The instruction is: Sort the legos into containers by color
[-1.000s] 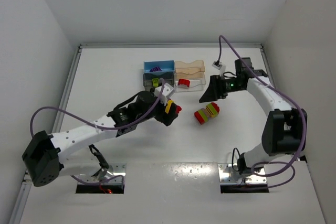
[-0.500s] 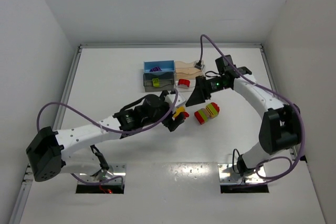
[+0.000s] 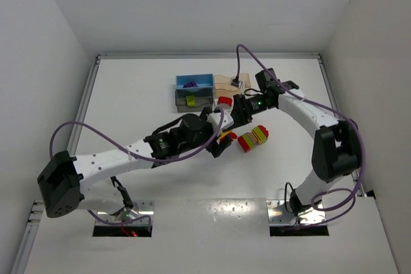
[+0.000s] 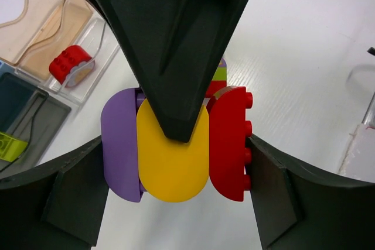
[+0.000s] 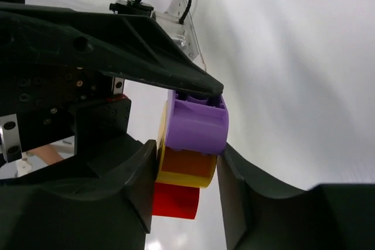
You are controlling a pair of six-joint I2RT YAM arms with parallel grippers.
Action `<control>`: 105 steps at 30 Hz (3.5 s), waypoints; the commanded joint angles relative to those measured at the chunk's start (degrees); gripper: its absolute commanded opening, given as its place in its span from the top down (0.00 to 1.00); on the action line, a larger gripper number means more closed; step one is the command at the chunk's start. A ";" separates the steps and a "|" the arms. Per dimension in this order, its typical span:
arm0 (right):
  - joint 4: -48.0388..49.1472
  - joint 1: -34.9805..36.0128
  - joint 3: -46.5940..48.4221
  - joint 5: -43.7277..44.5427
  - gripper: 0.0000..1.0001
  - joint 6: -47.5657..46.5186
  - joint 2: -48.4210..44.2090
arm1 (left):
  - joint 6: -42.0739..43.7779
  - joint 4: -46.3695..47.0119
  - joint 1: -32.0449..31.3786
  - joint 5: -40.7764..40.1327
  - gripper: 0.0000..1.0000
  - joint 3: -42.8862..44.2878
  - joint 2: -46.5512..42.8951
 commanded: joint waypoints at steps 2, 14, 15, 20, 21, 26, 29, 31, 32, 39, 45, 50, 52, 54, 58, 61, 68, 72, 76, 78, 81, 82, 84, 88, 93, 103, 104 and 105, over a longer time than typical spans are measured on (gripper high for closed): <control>2.08 0.34 2.53 -4.19 0.72 -0.81 -0.04 | 0.55 3.75 -0.91 -0.22 0.56 2.27 0.15; -23.18 -3.07 5.25 0.18 0.99 -28.88 -2.32 | -4.46 -5.29 2.25 -4.71 0.00 1.74 -5.11; -26.10 -3.61 5.25 0.81 1.00 -31.72 -1.45 | -3.85 -8.00 2.26 -4.70 0.00 2.27 -5.73; -30.89 -5.63 5.26 2.65 1.00 -36.93 -2.05 | -0.15 -11.64 8.14 7.48 0.00 4.02 -11.35; -29.57 -5.63 4.73 3.18 1.00 -36.15 -2.58 | -0.15 -12.42 8.75 8.74 0.00 4.03 -12.58; -27.81 -5.63 5.34 4.94 1.00 -35.62 -3.20 | -1.73 -16.90 13.41 26.97 0.00 7.80 -11.89; -27.19 -5.02 7.71 5.74 1.00 -35.62 -3.20 | -2.77 -17.96 17.54 41.72 0.00 10.79 -8.21; -27.19 -4.40 8.76 6.35 1.00 -36.67 -3.20 | -5.15 -16.83 19.39 48.00 0.00 12.20 -5.13; -27.19 -4.40 9.64 6.35 1.00 -36.67 -2.68 | -6.64 -16.04 20.96 51.25 0.02 13.86 -3.46; -29.65 -0.63 13.60 6.43 1.00 -42.46 -2.14 | -9.11 -15.50 24.14 64.38 0.15 19.66 9.20; -30.18 3.16 13.78 8.98 1.00 -43.61 -3.37 | -10.25 -12.53 25.81 63.94 0.17 20.46 11.85; -29.57 5.18 13.25 10.04 1.00 -43.61 -4.61 | -11.31 -11.28 26.86 65.61 0.18 21.51 13.51; -29.04 5.71 13.77 10.57 1.00 -43.61 -4.61 | -12.36 -10.76 26.87 66.66 0.20 21.52 14.12; -29.03 5.71 14.39 10.57 1.00 -43.61 -4.08 | -12.97 -10.14 26.87 68.59 0.22 21.52 14.75; -28.51 5.71 15.63 10.57 1.00 -43.00 -3.03 | -14.12 -10.14 26.87 71.94 0.23 21.52 16.94; -27.98 6.23 16.15 10.57 1.00 -42.30 -3.02 | -14.12 -10.14 26.87 72.64 0.23 21.52 16.94; -27.45 6.76 16.68 11.18 1.00 -41.77 -2.50 | -14.12 -10.14 26.87 71.41 0.54 20.99 17.56; -27.45 7.29 14.58 11.71 1.00 -41.77 -2.50 | -14.12 -9.61 26.87 70.02 0.79 20.99 17.56; -26.92 7.29 11.07 12.24 1.00 -41.77 -3.11 | -16.31 -6.11 28.00 68.61 0.87 20.99 16.25; -26.92 6.67 9.66 12.77 1.00 -41.77 -3.73 | -20.35 -1.55 29.41 68.60 0.89 19.77 16.24; -26.92 5.62 6.50 13.90 1.00 -41.77 -4.34 | -25.18 4.70 32.30 68.07 0.90 18.97 15.01; -26.40 5.10 5.96 13.91 1.00 -41.77 -4.34 | -25.20 5.41 33.10 68.07 0.90 18.97 15.01; -26.40 4.47 5.44 13.91 1.00 -42.38 -4.87 | -25.20 5.41 34.77 67.55 0.90 19.67 15.53; -26.92 2.37 5.43 14.44 1.00 -42.38 -4.87 | -25.20 5.41 39.86 63.80 0.90 24.31 18.25; -26.92 -0.79 7.88 14.97 1.00 -42.38 -4.87 | -14.59 -9.04 42.69 47.63 0.90 38.09 26.77; -26.92 -6.51 14.39 15.58 1.00 -40.63 -2.68 | -5.00 -16.82 41.54 21.50 0.83 49.81 41.90; -26.92 -6.51 14.39 15.58 1.00 -40.63 -2.67 | -4.29 -16.82 40.93 19.58 0.82 50.34 42.69; -26.92 -7.03 14.39 15.06 1.00 -40.63 -2.67 | -3.67 -16.82 40.93 18.86 0.82 50.96 43.30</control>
